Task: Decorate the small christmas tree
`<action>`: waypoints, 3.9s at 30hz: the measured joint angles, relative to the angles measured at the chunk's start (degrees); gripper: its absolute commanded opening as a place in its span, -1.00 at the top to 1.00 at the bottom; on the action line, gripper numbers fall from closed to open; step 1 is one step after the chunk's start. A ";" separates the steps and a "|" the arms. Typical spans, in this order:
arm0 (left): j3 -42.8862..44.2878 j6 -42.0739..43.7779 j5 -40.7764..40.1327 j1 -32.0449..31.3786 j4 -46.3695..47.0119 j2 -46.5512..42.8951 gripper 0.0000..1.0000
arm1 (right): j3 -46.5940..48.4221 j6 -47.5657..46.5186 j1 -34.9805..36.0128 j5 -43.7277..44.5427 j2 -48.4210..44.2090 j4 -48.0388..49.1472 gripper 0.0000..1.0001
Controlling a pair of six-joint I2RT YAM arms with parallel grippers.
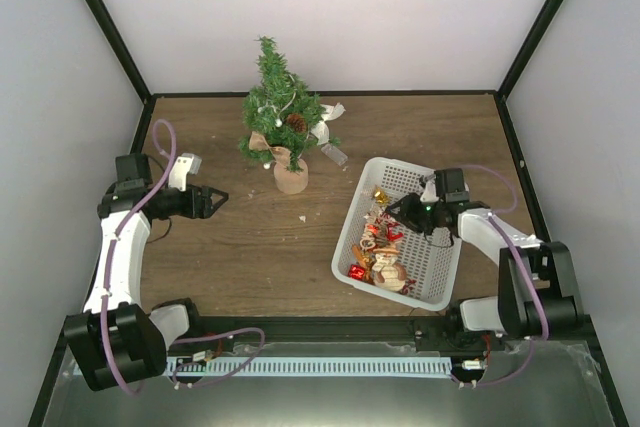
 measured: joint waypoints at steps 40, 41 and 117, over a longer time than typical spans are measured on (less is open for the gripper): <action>0.00 0.00 -0.02 0.00 0.00 0.28 -0.57 | -9.16 3.89 3.74 -18.01 3.65 16.11 0.99; 0.00 0.00 -0.02 0.00 0.00 0.28 -0.57 | -8.87 3.65 3.76 -17.09 2.58 14.73 0.99; 0.00 0.04 2.56 -0.48 -0.13 1.05 -0.57 | 10.32 -2.19 8.07 13.57 6.67 -16.96 0.99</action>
